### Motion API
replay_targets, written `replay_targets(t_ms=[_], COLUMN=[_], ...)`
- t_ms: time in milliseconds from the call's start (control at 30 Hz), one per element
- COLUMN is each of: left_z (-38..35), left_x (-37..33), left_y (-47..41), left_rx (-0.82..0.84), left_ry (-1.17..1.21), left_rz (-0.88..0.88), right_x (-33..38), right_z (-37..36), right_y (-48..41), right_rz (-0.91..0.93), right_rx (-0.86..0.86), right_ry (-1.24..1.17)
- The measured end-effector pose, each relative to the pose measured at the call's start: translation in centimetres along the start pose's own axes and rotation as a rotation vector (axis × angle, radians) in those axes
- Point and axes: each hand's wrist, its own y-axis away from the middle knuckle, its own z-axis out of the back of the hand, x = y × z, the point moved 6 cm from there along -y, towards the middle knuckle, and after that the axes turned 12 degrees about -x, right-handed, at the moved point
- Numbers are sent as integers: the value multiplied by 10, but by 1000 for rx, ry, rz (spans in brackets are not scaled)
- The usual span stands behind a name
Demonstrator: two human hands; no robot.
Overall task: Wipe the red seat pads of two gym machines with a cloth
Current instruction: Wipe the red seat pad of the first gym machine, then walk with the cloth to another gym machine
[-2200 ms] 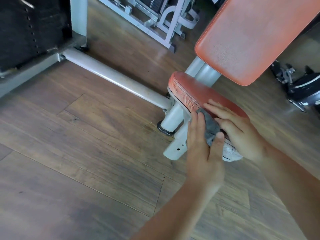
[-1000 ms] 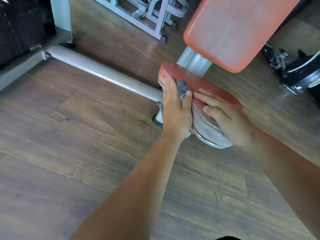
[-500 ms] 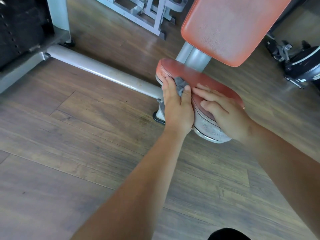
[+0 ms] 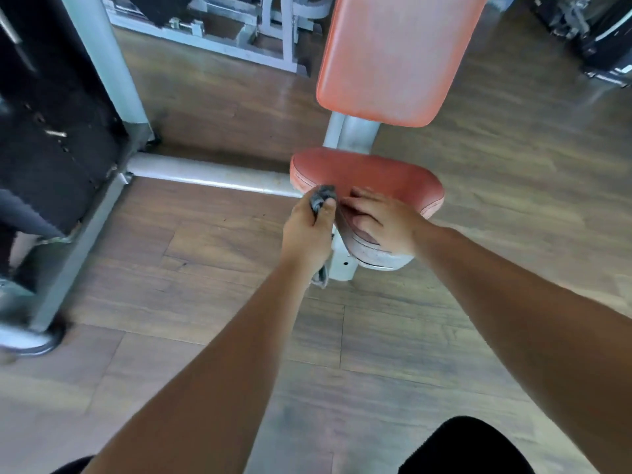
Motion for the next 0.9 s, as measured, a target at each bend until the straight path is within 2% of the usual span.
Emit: replay_targets(t_ms=[67, 200, 367, 533, 600, 667, 767, 900], left_z=[9, 27, 46, 58, 56, 54, 49, 30], left_x=[-31, -109, -224, -309, -333, -350, -369, -390], left_y=[5, 22, 64, 119, 139, 154, 172, 198], left_rx=[24, 36, 97, 192, 228, 282, 390, 623], left_ry=[-48, -115, -165, 58, 134, 133, 46, -47], left_rz=[45, 124, 151, 445, 546, 563, 473, 299], right_x=[13, 49, 90, 128, 133, 136, 132, 113], right_z=[30, 106, 177, 262, 285, 306, 328, 348], right_y=[6, 40, 89, 142, 157, 171, 193, 234], right_rz=[-148, -432, -557, -672, -706, -719, -760, -866], right_rx=[-37, -282, -253, -323, -380, -440, -535, -676], right_ry=[-179, -642, -952, -1177, -1218, -1219, -1115, -892])
